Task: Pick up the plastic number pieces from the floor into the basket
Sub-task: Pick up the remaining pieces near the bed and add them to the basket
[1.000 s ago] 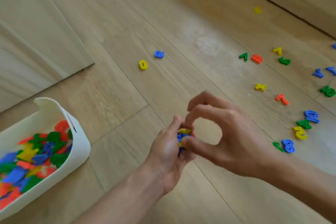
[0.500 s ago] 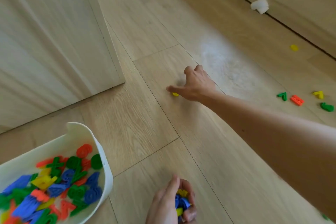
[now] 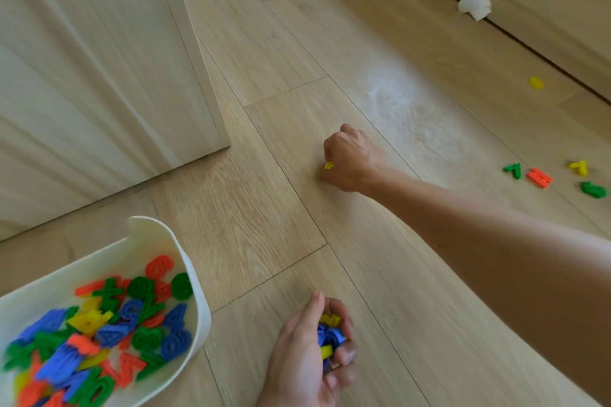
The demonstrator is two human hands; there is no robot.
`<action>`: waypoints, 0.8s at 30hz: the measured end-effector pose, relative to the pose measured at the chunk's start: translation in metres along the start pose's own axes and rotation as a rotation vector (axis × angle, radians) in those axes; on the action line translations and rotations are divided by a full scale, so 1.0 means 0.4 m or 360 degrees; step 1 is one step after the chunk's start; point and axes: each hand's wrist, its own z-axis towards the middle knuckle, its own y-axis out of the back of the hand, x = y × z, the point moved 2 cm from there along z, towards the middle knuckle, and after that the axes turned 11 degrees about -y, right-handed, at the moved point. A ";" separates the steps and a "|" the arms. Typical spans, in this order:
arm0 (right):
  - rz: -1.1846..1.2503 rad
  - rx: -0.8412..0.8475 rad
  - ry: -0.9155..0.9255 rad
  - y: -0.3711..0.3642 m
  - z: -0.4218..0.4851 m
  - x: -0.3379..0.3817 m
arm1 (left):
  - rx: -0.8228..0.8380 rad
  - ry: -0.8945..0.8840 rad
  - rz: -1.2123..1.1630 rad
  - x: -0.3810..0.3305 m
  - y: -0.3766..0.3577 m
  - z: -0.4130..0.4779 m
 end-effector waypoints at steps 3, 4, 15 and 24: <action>0.0289 0.0123 0.0013 0.042 -0.051 0.001 | -0.0056 0.0025 -0.0065 -0.009 -0.001 -0.008; 0.0467 0.0176 0.0017 0.068 -0.083 0.004 | -0.0060 0.0032 -0.0073 -0.011 0.000 -0.011; 0.0419 0.0459 0.0628 0.179 -0.682 -0.063 | 0.0447 0.0151 -0.0086 0.074 -0.062 -0.080; 0.0986 0.0063 0.0342 0.173 -0.752 -0.293 | 0.0439 0.0150 0.0125 0.135 -0.106 -0.128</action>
